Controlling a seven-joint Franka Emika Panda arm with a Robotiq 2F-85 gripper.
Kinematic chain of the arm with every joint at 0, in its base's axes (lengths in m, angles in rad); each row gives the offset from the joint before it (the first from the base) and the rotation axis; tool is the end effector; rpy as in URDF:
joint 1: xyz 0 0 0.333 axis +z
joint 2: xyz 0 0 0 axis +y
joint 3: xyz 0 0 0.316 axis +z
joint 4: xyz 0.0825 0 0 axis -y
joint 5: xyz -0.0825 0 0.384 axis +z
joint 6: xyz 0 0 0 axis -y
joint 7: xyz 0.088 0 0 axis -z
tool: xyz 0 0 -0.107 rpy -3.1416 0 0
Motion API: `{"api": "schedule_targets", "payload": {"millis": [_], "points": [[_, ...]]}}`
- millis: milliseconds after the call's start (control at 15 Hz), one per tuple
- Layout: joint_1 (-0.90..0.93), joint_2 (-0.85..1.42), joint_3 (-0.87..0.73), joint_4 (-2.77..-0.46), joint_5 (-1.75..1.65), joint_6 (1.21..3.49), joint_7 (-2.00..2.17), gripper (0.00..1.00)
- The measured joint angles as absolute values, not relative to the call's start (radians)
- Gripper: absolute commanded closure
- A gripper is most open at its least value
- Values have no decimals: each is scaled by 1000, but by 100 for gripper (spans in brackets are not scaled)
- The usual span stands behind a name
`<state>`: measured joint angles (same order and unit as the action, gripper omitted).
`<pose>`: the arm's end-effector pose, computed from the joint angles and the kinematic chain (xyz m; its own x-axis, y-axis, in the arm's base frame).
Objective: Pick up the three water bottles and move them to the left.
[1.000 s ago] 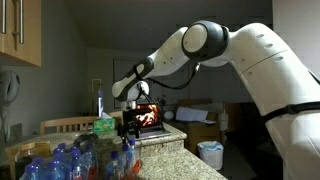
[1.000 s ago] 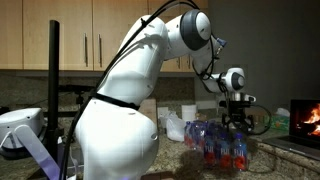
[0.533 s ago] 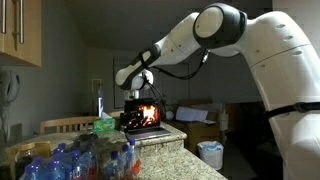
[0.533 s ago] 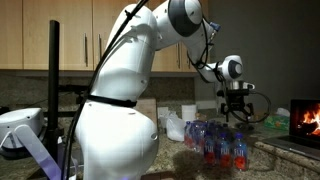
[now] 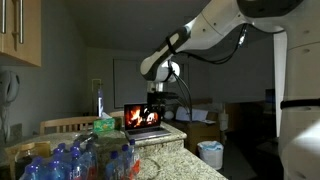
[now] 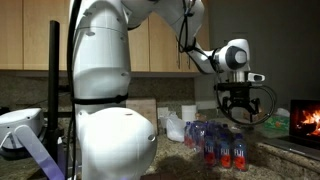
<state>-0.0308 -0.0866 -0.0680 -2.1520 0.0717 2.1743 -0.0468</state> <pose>0.5288 -0.0502 0.4485 0.9896 -0.0924 0.1101 -0.0857 -0.9943 -0.0638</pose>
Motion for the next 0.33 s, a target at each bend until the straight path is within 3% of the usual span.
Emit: {"api": "schedule_targets", "payload": {"millis": [333], "points": [[-50,-185,-98,-2321,133,2251,-47,0]]}}
